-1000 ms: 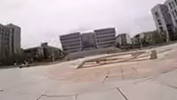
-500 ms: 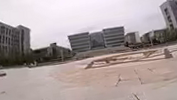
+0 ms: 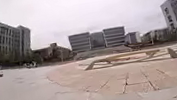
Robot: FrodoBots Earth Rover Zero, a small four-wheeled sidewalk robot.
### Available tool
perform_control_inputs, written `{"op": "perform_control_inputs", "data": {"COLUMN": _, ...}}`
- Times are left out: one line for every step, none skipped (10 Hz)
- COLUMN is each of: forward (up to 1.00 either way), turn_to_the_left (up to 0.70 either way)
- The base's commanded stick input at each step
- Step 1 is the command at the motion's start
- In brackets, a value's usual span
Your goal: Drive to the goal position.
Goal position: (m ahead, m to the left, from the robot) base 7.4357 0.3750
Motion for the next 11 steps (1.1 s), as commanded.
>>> {"op": "perform_control_inputs", "data": {"forward": 0.70, "turn_to_the_left": 0.00}}
{"op": "perform_control_inputs", "data": {"forward": 0.70, "turn_to_the_left": 0.00}}
{"op": "perform_control_inputs", "data": {"forward": 0.70, "turn_to_the_left": 0.00}}
{"op": "perform_control_inputs", "data": {"forward": 0.70, "turn_to_the_left": 0.00}}
{"op": "perform_control_inputs", "data": {"forward": 0.70, "turn_to_the_left": 0.00}}
{"op": "perform_control_inputs", "data": {"forward": 0.70, "turn_to_the_left": 0.00}}
{"op": "perform_control_inputs", "data": {"forward": 0.70, "turn_to_the_left": 0.00}}
{"op": "perform_control_inputs", "data": {"forward": 0.70, "turn_to_the_left": 0.00}}
{"op": "perform_control_inputs", "data": {"forward": 0.70, "turn_to_the_left": 0.00}}
{"op": "perform_control_inputs", "data": {"forward": 0.70, "turn_to_the_left": 0.00}}
{"op": "perform_control_inputs", "data": {"forward": 0.70, "turn_to_the_left": 0.00}}
